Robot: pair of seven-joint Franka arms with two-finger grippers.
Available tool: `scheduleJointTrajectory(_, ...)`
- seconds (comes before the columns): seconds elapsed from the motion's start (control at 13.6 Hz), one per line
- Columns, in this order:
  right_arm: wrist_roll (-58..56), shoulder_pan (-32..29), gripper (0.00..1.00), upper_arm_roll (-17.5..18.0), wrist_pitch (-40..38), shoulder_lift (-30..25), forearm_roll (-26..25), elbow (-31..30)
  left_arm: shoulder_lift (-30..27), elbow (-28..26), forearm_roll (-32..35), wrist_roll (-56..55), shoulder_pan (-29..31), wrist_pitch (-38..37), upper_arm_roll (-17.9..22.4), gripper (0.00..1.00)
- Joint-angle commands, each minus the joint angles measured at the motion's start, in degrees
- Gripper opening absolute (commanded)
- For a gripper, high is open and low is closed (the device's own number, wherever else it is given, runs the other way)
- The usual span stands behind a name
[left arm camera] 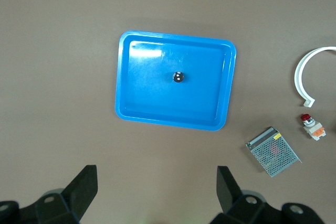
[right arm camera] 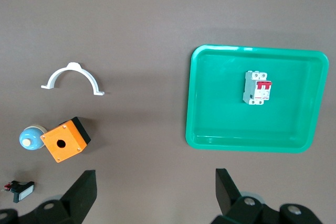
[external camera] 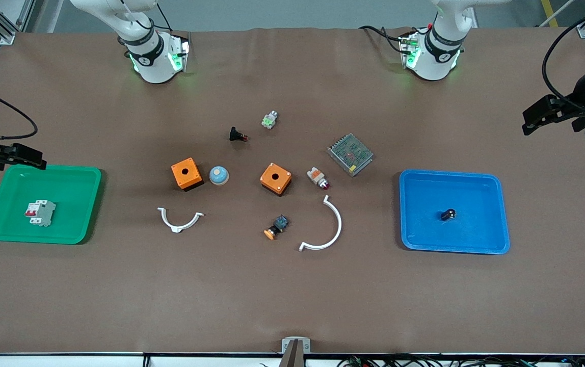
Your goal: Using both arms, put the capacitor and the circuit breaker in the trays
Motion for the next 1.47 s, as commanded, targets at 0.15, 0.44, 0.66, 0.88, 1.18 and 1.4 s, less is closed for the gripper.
scheduleJointTrajectory(0.15, 0.0, 0.3, 1.0, 0.0, 0.1, -1.1, 1.1, 2.7, -1.8, -1.1, -1.3, 1.4, 0.3, -1.3, -0.1, 1.0)
scheduleJointTrajectory(0.44, 0.1, -0.1, 1.0, -0.2, 0.5, -1.1, 1.2, 5.5, -1.6, -1.4, -2.6, 1.4, 0.0, -1.3, -0.3, 1.0)
scheduleJointTrajectory(0.66, 0.1, 0.0, 1.0, -0.2, 0.4, -1.1, 1.2, 6.1, -1.6, -1.4, -4.0, 1.2, -0.1, -1.4, -1.0, 1.0)
scheduleJointTrajectory(0.88, -0.1, 0.2, 1.0, -0.1, 0.2, -1.1, 0.7, 6.1, -1.3, -1.6, -2.4, 1.1, 0.0, -1.4, -2.1, 1.0)
scheduleJointTrajectory(1.18, -0.1, 0.3, 1.0, -0.1, -0.3, -1.1, 0.5, 5.8, -1.6, -2.0, -1.6, 0.7, 0.1, -1.7, -2.1, 1.0)
scheduleJointTrajectory(1.4, -0.1, 0.6, 1.0, -0.1, -0.7, -1.1, 0.5, 5.8, -1.6, -2.0, 0.1, 0.4, -0.1, -1.8, -2.2, 1.0)
